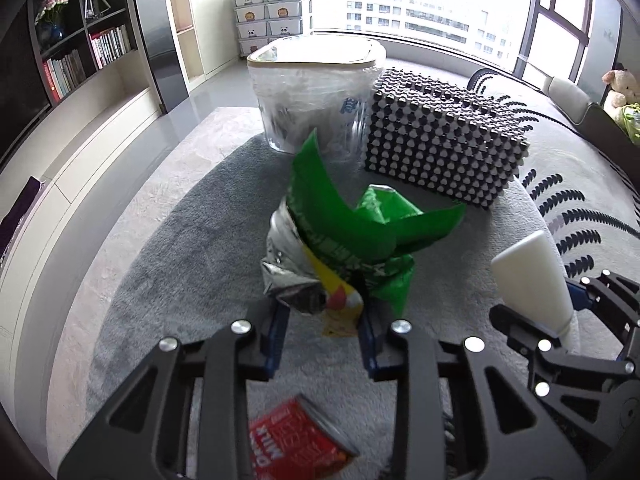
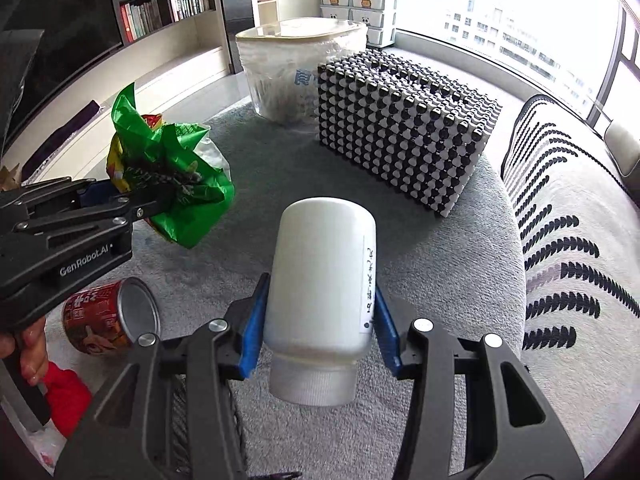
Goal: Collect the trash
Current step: 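Carry both to grey bin and open right tool to drop white bottle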
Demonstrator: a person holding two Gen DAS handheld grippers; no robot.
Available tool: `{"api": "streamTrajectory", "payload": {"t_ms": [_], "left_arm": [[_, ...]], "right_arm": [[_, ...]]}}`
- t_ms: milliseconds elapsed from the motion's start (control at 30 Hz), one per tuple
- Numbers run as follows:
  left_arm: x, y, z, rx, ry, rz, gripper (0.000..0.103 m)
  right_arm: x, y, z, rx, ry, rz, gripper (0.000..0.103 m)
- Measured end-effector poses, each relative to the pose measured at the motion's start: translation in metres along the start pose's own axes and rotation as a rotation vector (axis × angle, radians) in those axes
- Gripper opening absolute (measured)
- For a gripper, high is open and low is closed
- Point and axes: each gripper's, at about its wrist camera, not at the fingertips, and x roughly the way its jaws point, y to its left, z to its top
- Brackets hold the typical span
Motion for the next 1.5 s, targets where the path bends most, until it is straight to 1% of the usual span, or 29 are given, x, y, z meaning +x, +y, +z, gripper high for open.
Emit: {"api": "streamTrajectory", "payload": {"t_ms": [167,333,600,700,833,1000,1100,1267,1500], "left_arm": [[-0.047,-0.001,-0.026,-0.024,-0.034,0.017,0.031],[-0.107,0.000,-0.063,-0.064,-0.068,0.047,0.031],[-0.219,0.011,-0.140,-0.165,-0.128,0.116,0.031],[-0.259,0.022,-0.172,-0.202,-0.143,0.146,0.031],[-0.307,0.043,-0.220,-0.264,-0.163,0.195,0.031],[-0.350,0.078,-0.286,-0.333,-0.160,0.250,0.031],[-0.365,0.105,-0.322,-0.378,-0.140,0.290,0.031],[-0.384,0.148,-0.380,-0.459,-0.099,0.359,0.031],[-0.410,0.195,-0.443,-0.532,-0.063,0.434,0.031]], "right_arm": [[-0.040,0.015,-0.012,-0.043,-0.044,0.027,0.045],[-0.098,0.034,-0.033,-0.093,-0.093,0.073,0.045],[-0.197,0.085,-0.086,-0.204,-0.150,0.156,0.045],[-0.230,0.109,-0.109,-0.247,-0.162,0.200,0.045],[-0.262,0.145,-0.141,-0.294,-0.169,0.262,0.045],[-0.282,0.197,-0.176,-0.345,-0.149,0.330,0.045],[-0.288,0.232,-0.196,-0.379,-0.128,0.361,0.045],[-0.289,0.297,-0.226,-0.442,-0.088,0.414,0.045],[-0.275,0.381,-0.251,-0.519,-0.027,0.485,0.045]]}}
